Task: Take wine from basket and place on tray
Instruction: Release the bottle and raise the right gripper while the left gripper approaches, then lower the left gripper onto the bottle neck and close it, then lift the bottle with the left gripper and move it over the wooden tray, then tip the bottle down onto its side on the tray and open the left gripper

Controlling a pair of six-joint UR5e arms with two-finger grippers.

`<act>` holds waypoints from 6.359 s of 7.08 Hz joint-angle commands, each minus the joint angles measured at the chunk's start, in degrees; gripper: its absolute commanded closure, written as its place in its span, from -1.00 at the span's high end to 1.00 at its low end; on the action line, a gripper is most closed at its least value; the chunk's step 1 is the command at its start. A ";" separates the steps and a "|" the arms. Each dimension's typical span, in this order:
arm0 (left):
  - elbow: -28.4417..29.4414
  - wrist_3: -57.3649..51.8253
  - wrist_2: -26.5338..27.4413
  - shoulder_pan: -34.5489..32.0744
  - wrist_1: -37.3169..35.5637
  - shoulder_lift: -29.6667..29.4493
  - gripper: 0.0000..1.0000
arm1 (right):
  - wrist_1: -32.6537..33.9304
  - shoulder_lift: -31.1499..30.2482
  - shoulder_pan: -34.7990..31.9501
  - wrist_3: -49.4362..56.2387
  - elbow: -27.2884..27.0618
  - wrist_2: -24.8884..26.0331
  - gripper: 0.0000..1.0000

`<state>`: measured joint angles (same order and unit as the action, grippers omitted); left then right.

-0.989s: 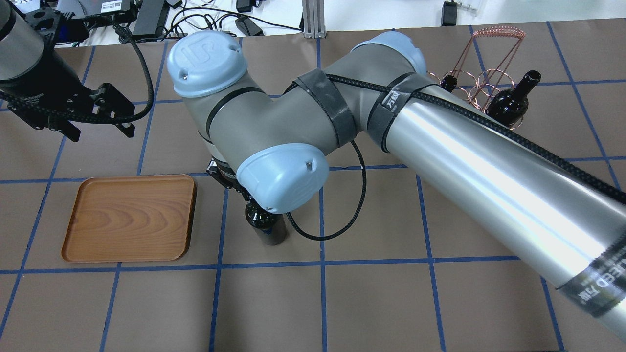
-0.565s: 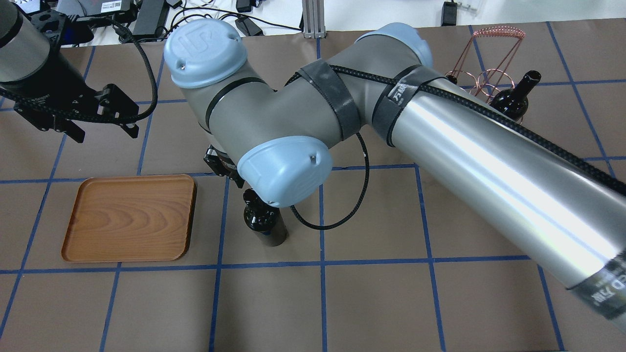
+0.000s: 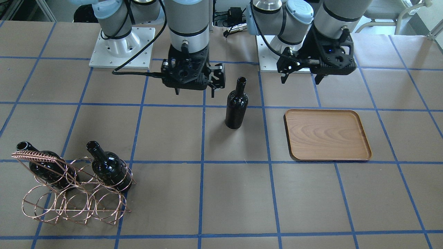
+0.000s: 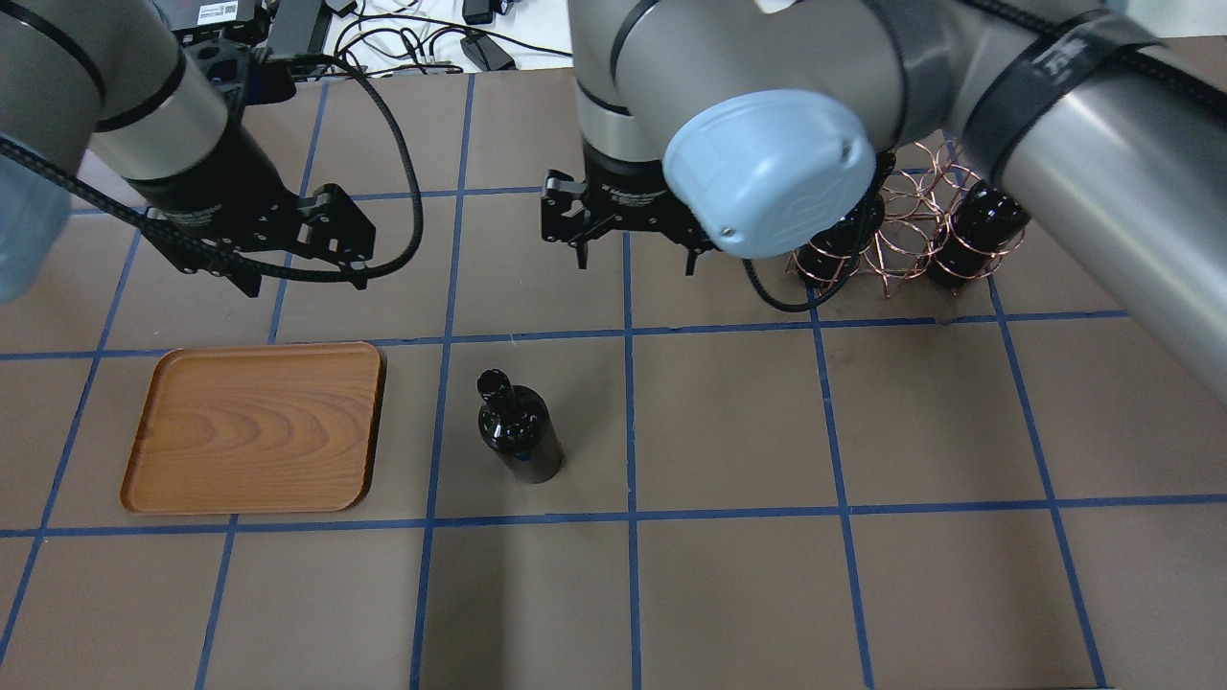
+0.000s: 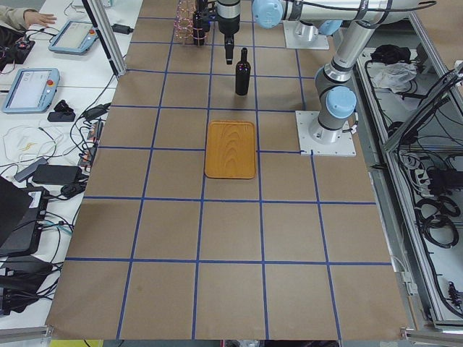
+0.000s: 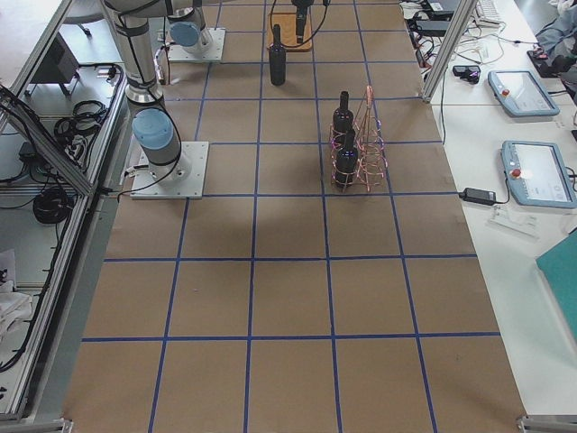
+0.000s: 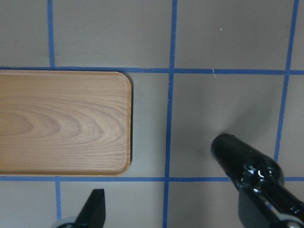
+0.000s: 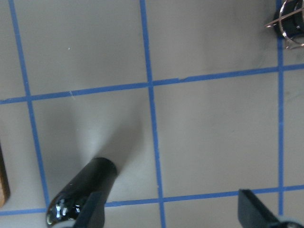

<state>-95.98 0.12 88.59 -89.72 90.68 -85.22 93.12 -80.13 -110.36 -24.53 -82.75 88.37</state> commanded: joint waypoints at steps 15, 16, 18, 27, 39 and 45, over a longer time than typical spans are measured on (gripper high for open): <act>-9.84 7.00 -4.03 -13.91 -9.29 -4.43 -0.81 | -5.14 -8.90 16.05 21.19 -1.62 0.66 1.00; -9.76 6.83 -4.30 -13.91 -9.21 -4.43 -0.91 | -5.23 -8.90 16.05 21.19 -1.62 0.75 1.00; -9.32 6.21 -4.13 -13.82 -8.86 -4.69 -1.00 | -5.32 -8.90 16.22 21.10 -1.62 0.66 1.00; -1.75 -39.53 4.49 21.83 0.55 -4.07 -1.00 | -5.32 -8.99 16.05 21.10 -1.62 0.84 1.00; -2.02 -40.02 7.30 24.58 0.45 -8.65 0.82 | -5.41 -9.16 16.05 21.10 -1.62 1.01 1.00; 3.42 -7.32 5.10 10.85 5.05 -1.45 0.99 | -5.41 -9.16 16.05 21.10 -1.62 1.01 1.00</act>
<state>-93.17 -17.07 93.94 -72.55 96.61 -87.45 87.71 -89.30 -94.31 -3.43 -84.37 89.38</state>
